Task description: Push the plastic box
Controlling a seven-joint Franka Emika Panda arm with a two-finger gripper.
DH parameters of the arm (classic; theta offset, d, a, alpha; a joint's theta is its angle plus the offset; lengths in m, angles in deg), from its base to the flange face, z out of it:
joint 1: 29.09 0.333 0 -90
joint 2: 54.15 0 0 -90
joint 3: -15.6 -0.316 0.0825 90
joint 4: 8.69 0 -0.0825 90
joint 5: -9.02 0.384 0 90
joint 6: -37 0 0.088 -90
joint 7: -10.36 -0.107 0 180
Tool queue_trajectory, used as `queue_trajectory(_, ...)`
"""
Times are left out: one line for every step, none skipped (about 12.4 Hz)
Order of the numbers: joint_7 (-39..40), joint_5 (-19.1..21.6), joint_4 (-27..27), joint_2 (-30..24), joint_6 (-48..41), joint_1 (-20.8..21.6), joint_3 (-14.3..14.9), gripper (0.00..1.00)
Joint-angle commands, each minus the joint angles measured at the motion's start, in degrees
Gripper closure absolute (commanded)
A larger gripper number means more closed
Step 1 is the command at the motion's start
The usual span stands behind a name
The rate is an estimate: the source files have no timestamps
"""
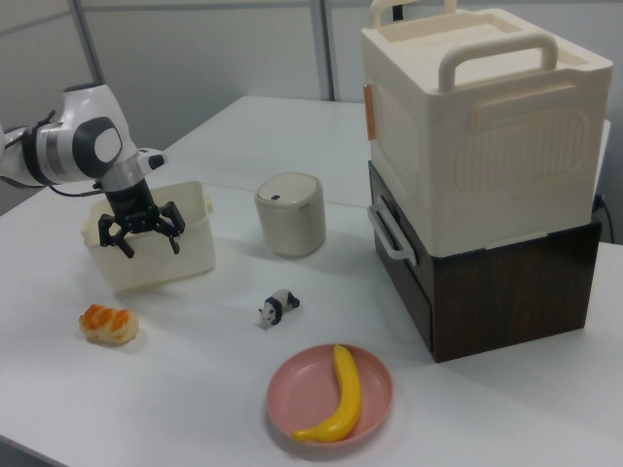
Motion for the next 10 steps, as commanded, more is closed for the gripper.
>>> queue_trajectory(-0.4, -0.5, -2.4, 3.1, 4.9, 0.2, -0.1, 0.00)
queue_trajectory(2.8, -2.1, -2.4, 3.1, 5.5, 0.1, -0.1, 0.00)
queue_trajectory(7.9, -3.1, -2.5, 3.1, 5.9, 0.0, -0.1, 0.00)
queue_trajectory(9.9, -3.2, -2.6, 3.0, 6.7, -0.2, 0.0, 0.00)
queue_trajectory(9.9, -3.2, -2.7, 2.7, 6.6, -0.5, 0.1, 0.00)
queue_trajectory(9.1, -2.8, -2.1, 1.3, 5.5, -0.7, 0.1, 0.00)
queue_trajectory(8.0, -2.3, -1.7, 0.1, 3.3, -1.3, 0.1, 0.00)
queue_trajectory(2.4, -1.9, -2.0, -1.5, -1.8, -2.6, 0.1, 0.00)
queue_trajectory(-3.0, -1.9, -2.1, -3.7, -4.9, -4.0, 0.1, 0.00)
queue_trajectory(-5.6, -1.8, -2.1, -5.1, -6.8, -5.1, 0.0, 0.00)
